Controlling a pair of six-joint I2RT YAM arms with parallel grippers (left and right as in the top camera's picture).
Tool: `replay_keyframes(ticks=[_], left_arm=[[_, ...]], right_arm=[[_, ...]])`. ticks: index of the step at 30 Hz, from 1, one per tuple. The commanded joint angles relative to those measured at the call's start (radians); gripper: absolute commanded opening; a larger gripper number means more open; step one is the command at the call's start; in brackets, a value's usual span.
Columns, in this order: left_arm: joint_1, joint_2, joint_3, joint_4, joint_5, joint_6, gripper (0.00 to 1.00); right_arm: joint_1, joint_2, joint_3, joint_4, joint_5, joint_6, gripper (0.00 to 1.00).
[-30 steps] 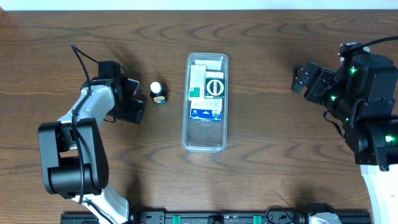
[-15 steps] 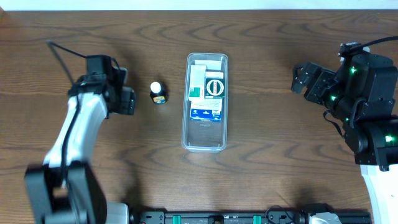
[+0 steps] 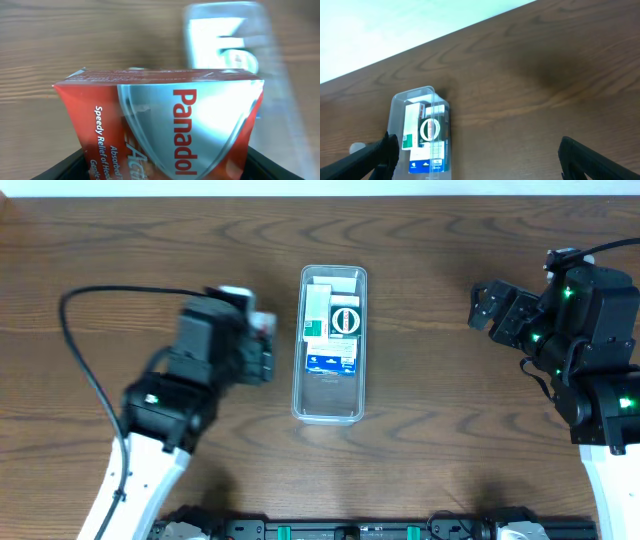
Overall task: Pack container
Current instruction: 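Carry the Panadol box right and lower it into the container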
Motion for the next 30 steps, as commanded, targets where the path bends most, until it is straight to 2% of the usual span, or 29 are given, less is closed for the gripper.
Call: replay_keyframes(ticks=[1,5,11,18,28,30], left_arm=[[-0.133,0.031,0.011,0.003,0.005,-0.178,0.70],[-0.253,0.120,0.011,0.052,-0.002,-0.252,0.70],[-0.352,0.323,0.011,0.141,-0.002,-0.292,0.69],[-0.362,0.499,0.011,0.159,-0.043,-0.398,0.67],[-0.375,0.631,0.011,0.193,0.003,-0.405,0.69],[-0.379,0.637,0.011,0.196,0.001,-0.405,0.73]], right_arm=[[-0.006,0.000,0.005,0.002,0.000,-0.005,0.99],[-0.006,0.000,0.005,0.002,0.000,-0.005,0.99],[-0.006,0.000,0.005,0.002,0.000,-0.005,0.99],[-0.006,0.000,0.005,0.002,0.000,-0.005,0.99],[-0.006,0.000,0.005,0.002,0.000,-0.005,0.99],[-0.006,0.000,0.005,0.002,0.000,-0.005,0.99]])
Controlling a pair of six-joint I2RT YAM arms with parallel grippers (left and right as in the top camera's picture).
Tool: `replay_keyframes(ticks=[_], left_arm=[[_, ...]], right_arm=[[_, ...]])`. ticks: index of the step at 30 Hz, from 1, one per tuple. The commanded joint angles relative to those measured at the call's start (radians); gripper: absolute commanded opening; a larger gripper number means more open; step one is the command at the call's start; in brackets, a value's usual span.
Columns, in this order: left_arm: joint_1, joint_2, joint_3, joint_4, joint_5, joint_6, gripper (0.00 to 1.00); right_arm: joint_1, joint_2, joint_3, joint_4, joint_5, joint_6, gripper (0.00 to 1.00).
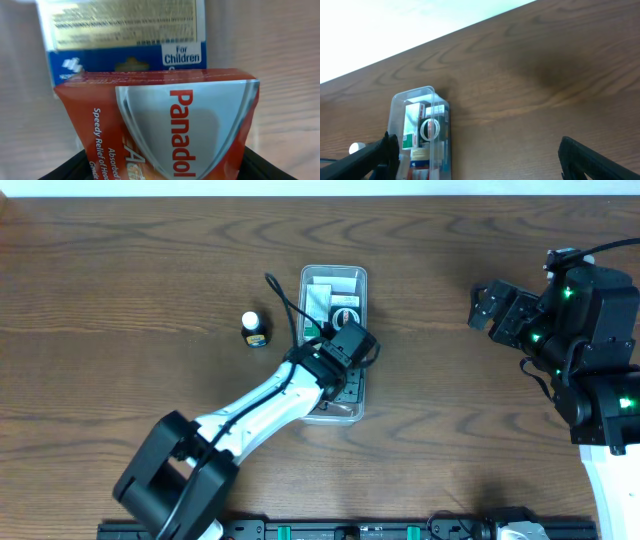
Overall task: Pack container
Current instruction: 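Carry the Panadol box right and lower it into the container, then release the box and move the left gripper to the dark bottle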
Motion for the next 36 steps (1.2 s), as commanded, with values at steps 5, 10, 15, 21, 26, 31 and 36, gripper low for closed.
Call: replay_keyframes(ticks=[5,10,15,21,26,31,36], left_arm=[[-0.009,0.011,0.012,0.027,0.014,-0.012,0.73],[-0.009,0.011,0.012,-0.009,0.019,-0.021,0.74],[-0.009,0.011,0.012,-0.049,0.023,-0.031,0.74],[-0.009,0.011,0.012,-0.036,0.022,-0.031,0.90],[-0.009,0.010,0.014,0.006,0.022,-0.031,0.95],[-0.009,-0.019,0.054,0.000,0.021,-0.007,0.95],[0.010,-0.128,0.119,-0.037,-0.006,0.078,0.94]], right_arm=[[-0.006,0.000,0.005,0.002,0.000,-0.005,0.99],[-0.006,0.000,0.005,0.002,0.000,-0.005,0.99],[-0.006,0.000,0.005,0.002,0.000,-0.005,0.99],[-0.006,0.000,0.005,0.002,0.000,-0.005,0.99],[-0.006,0.000,0.005,0.002,0.000,-0.005,0.99],[-0.006,0.000,0.005,0.002,0.000,-0.005,0.99],[-0.006,0.000,0.005,0.002,0.000,-0.005,0.99]])
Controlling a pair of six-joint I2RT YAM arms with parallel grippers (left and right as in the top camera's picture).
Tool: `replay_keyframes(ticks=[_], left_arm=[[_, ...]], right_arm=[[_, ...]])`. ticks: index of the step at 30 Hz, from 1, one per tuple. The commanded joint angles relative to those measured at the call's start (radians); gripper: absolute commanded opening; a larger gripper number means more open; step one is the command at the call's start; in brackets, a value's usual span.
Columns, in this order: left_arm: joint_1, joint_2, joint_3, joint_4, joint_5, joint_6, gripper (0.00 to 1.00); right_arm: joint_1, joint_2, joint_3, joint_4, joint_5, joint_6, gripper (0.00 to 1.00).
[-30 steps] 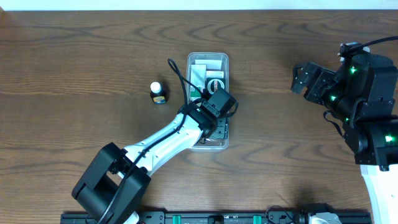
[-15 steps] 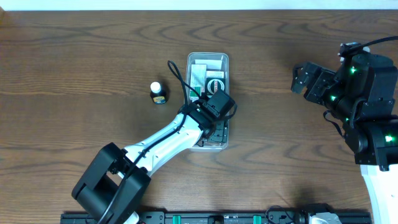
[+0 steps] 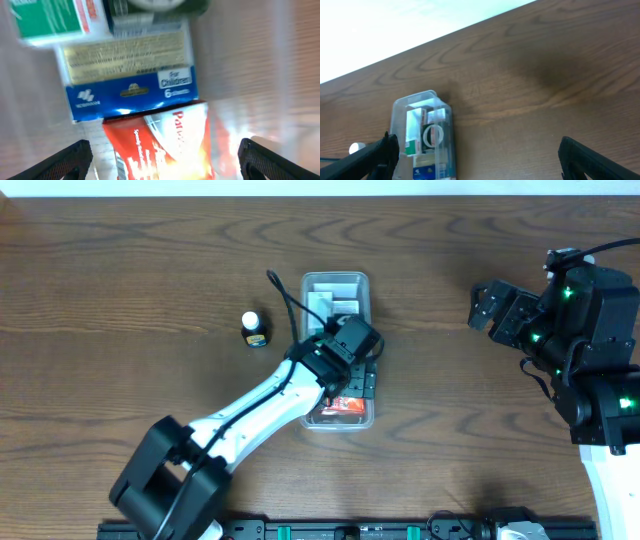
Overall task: Pack container
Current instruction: 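Release the box and move the left gripper to the dark bottle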
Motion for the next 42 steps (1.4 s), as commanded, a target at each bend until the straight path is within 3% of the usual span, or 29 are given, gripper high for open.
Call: replay_keyframes(ticks=[1,8,14,19,21,27,33,42], left_arm=[[0.026,-0.110,0.069,-0.017,-0.037,0.085,0.95],[0.229,-0.218,0.074,-0.030,-0.061,0.219,0.95],[0.449,-0.145,0.074,-0.035,0.009,0.302,0.95],[0.545,-0.094,0.074,-0.002,0.011,0.343,0.90],[0.564,-0.080,0.074,0.003,0.011,0.346,0.82],[0.570,-0.032,0.072,0.005,0.034,0.353,0.81],[0.570,0.019,0.072,0.024,0.033,0.353,0.66],[0.570,0.033,0.072,0.059,0.033,0.354,0.52]], right_arm=[[-0.006,0.000,0.005,0.002,0.000,-0.005,0.99],[-0.006,0.000,0.005,0.002,0.000,-0.005,0.99],[-0.006,0.000,0.005,0.002,0.000,-0.005,0.99],[-0.006,0.000,0.005,0.002,0.000,-0.005,0.99],[-0.006,0.000,0.005,0.002,0.000,-0.005,0.99],[-0.006,0.000,0.005,0.002,0.000,-0.005,0.99],[-0.006,0.000,0.005,0.002,0.000,-0.005,0.99],[-0.006,0.000,0.005,0.002,0.000,-0.005,0.99]])
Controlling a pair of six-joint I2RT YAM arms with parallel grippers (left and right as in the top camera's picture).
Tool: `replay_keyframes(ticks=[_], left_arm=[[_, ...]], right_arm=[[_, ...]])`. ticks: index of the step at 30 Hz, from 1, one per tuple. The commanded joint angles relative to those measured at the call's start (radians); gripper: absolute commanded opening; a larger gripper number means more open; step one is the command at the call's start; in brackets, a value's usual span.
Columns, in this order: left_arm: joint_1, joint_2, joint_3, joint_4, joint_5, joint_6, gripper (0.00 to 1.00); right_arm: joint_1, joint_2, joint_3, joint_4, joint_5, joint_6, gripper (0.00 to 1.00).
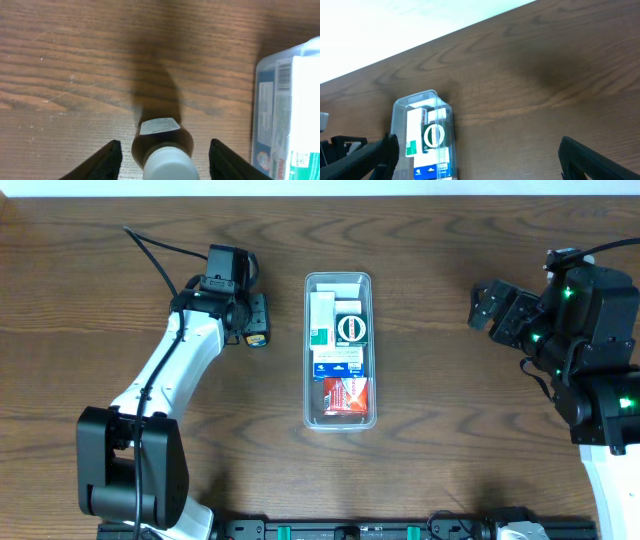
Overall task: Pack container
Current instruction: 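Release the box and move the left gripper to the dark bottle, then grasp the bottle by its white cap and carry it over the container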
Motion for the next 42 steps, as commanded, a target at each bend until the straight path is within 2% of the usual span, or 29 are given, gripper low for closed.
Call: replay_keyframes(ticks=[1,9,14,22,27,29,32,35,42], left_arm=[[0.002,0.006,0.001,0.001,-0.001,0.008,0.51],[0.002,0.006,0.001,-0.021,-0.001,0.008,0.49],[0.002,0.006,0.001,-0.022,-0.001,0.008,0.32],[0.002,-0.040,0.007,-0.050,-0.002,0.008,0.22],[-0.003,-0.172,0.040,-0.154,-0.002,0.008,0.19],[-0.016,-0.235,0.051,-0.203,-0.001,0.007,0.14],[-0.061,-0.343,0.052,-0.271,-0.005,-0.003,0.13],[-0.126,-0.441,0.052,-0.323,-0.005,-0.073,0.12],[-0.350,-0.585,0.052,-0.342,-0.021,-0.208,0.11]], right_arm=[[-0.006,0.000,0.005,0.002,0.000,-0.005,0.99],[-0.006,0.000,0.005,0.002,0.000,-0.005,0.99],[-0.006,0.000,0.005,0.002,0.000,-0.005,0.99],[-0.006,0.000,0.005,0.002,0.000,-0.005,0.99],[-0.006,0.000,0.005,0.002,0.000,-0.005,0.99],[-0.006,0.000,0.005,0.002,0.000,-0.005,0.99],[-0.006,0.000,0.005,0.002,0.000,-0.005,0.99],[-0.006,0.000,0.005,0.002,0.000,-0.005,0.99],[-0.006,0.000,0.005,0.002,0.000,-0.005,0.99]])
